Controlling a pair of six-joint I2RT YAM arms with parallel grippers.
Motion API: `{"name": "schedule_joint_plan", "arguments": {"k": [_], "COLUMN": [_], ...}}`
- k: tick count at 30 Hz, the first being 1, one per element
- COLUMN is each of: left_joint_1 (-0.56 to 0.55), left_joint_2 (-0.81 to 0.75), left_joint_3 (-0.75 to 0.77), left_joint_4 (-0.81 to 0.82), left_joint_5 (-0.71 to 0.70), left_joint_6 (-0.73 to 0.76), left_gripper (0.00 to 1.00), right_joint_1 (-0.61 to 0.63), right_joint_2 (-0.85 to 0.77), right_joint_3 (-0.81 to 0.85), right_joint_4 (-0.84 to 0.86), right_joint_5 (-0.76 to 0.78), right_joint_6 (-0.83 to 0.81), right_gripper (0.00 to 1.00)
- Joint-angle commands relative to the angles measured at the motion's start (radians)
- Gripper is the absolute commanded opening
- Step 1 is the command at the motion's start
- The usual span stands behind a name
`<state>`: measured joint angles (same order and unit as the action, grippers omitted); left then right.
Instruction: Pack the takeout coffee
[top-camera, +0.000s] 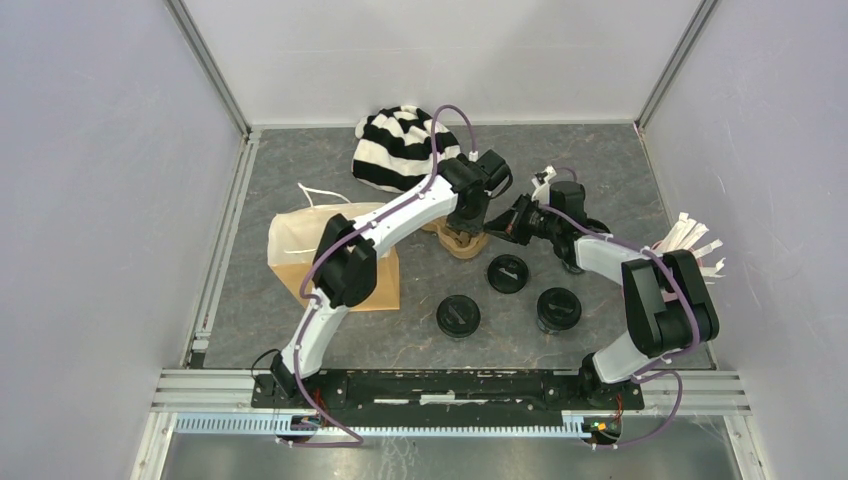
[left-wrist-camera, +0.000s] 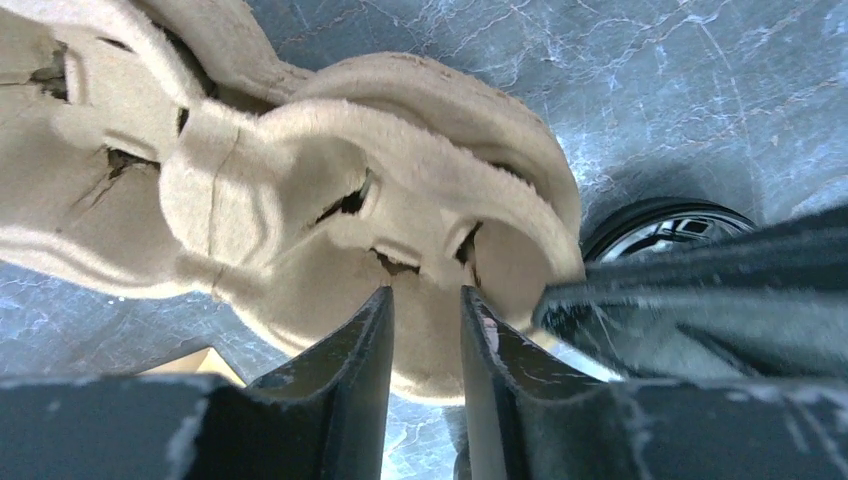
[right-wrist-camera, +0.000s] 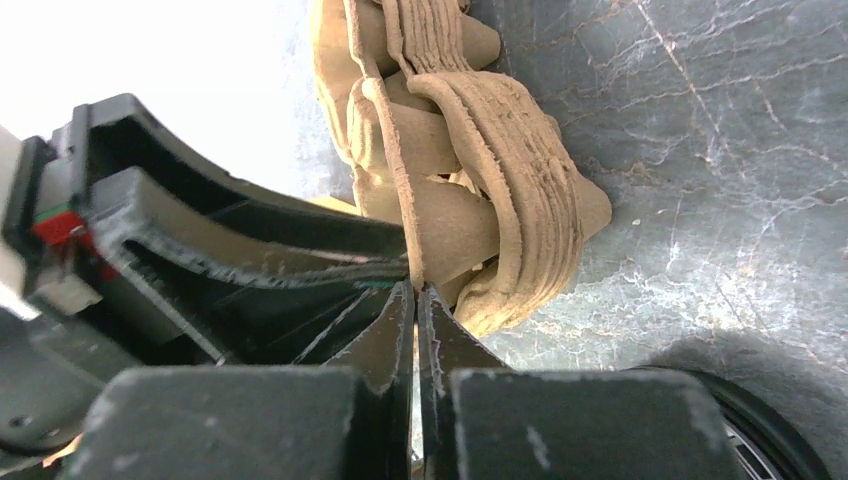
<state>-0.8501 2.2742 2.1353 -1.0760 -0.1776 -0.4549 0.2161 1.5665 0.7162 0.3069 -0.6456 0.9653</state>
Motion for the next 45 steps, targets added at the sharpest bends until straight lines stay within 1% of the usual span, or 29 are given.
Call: {"name": "schedule_joint_plan", "arguments": {"k": [1,6,9,14,18,21,25,27,28,31,32,34,35,38,41,45], "left_joint_1": [-0.007,0.0,0.004,0.013,0.035,0.059,0.106,0.136,0.151,0.178,0.181,0.184,0.184,0.186,0.186,0.192], "left_joint_2": [-0.138,-0.232,-0.292,-0.4,-0.486,-0.552,-0.651,-0.71,-0.741,-0.831,-0.871,-0.907,-0.92,-0.928,-0.915,-0.917], "left_joint_3": [0.006,0.068,0.111,0.14,0.141,0.143,0.145,0.137,0.13,0.095,0.078,0.061,0.064,0.09,0.122,0.105], "left_joint_4": [0.012,-0.018,-0.026,-0.011,0.002,0.024,0.055,0.067,0.071,0.065,0.066,0.058,0.044,-0.001,-0.062,-0.082], "left_joint_5": [-0.015,0.023,0.069,0.14,0.167,0.235,0.293,0.282,0.265,0.12,0.062,-0.036,-0.067,-0.106,-0.098,0.005], "left_joint_6": [-0.015,-0.029,-0.034,-0.036,-0.05,-0.074,-0.112,-0.113,-0.106,-0.083,-0.075,-0.059,-0.049,-0.034,-0.061,-0.111], "left_gripper": [0.39,0.5,0.54,0.57,0.58,0.59,0.61,0.69,0.71,0.75,0.81,0.86,0.89,0.94,0.92,0.82], "right_joint_1": [0.006,0.005,0.006,0.006,0.005,0.002,-0.01,-0.013,-0.013,-0.015,-0.014,-0.013,-0.013,-0.013,-0.014,-0.013], "right_joint_2": [-0.03,-0.069,-0.092,-0.157,-0.177,-0.19,-0.198,-0.21,-0.227,-0.29,-0.313,-0.353,-0.367,-0.408,-0.427,-0.446], "right_joint_3": [0.081,0.106,0.143,0.203,0.223,0.262,0.362,0.436,0.469,0.524,0.526,0.525,0.524,0.516,0.524,0.523], "right_joint_4": [-0.078,-0.101,-0.14,-0.214,-0.217,-0.245,-0.268,-0.297,-0.332,-0.353,-0.343,-0.316,-0.314,-0.225,-0.2,-0.186], "right_joint_5": [0.061,-0.007,-0.031,-0.034,-0.05,-0.058,-0.141,-0.206,-0.224,-0.262,-0.274,-0.285,-0.288,-0.323,-0.368,-0.417], "right_joint_6": [-0.09,-0.122,-0.155,-0.197,-0.182,-0.18,-0.218,-0.29,-0.331,-0.38,-0.376,-0.356,-0.34,-0.275,-0.241,-0.204], "right_gripper": [0.0,0.0,0.0,0.0,0.0,0.0,0.0,0.0,0.0,0.0,0.0,0.0,0.0,0.0,0.0,0.0]}}
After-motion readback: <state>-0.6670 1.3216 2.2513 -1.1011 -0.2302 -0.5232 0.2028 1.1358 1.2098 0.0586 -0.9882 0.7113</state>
